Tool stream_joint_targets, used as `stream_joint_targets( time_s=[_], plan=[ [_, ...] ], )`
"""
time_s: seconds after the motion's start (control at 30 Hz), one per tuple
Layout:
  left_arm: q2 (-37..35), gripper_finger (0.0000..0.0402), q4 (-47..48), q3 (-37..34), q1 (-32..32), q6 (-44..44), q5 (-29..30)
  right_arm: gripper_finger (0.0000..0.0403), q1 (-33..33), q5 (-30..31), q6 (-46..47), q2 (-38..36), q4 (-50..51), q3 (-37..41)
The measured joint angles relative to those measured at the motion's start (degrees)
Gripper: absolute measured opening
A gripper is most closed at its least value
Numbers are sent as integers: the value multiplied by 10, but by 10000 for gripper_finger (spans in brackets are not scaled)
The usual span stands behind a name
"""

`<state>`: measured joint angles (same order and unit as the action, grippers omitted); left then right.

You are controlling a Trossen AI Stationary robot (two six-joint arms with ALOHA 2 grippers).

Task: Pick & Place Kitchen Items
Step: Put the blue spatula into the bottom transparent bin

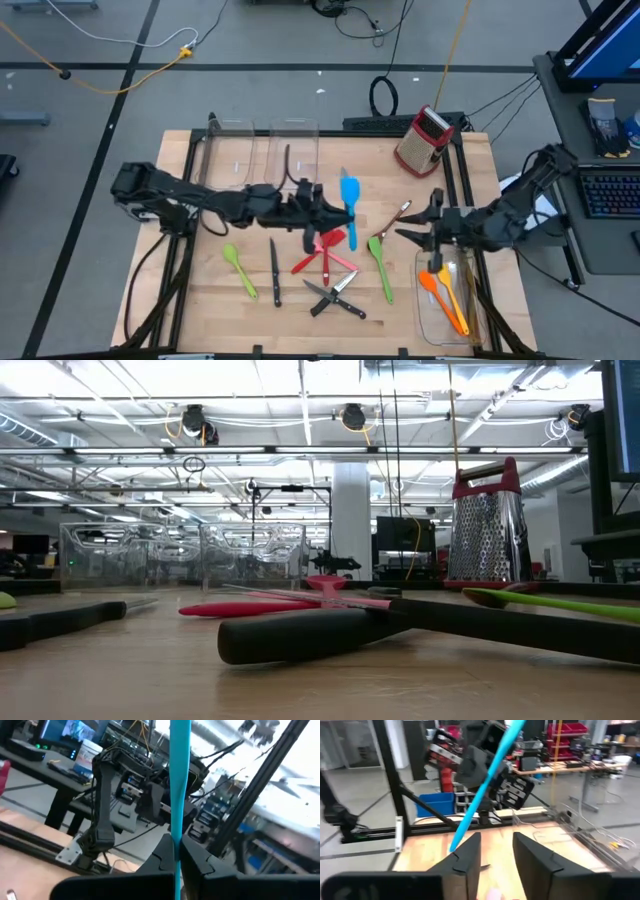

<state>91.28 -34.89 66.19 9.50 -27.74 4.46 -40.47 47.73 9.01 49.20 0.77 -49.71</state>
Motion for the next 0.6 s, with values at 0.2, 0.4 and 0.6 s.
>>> stream_joint_targets(
  time_s=[0.2,0.4,0.6],
  plan=[
    [31,0,52,62,-1,54,-16,178,46,-60,37,16,0,0],
    [42,0,54,84,-1,97,-14,238,99,-130,89,38,-6,0],
    [47,0,66,84,-1,109,-4,264,159,-226,99,73,-65,0]
  ],
)
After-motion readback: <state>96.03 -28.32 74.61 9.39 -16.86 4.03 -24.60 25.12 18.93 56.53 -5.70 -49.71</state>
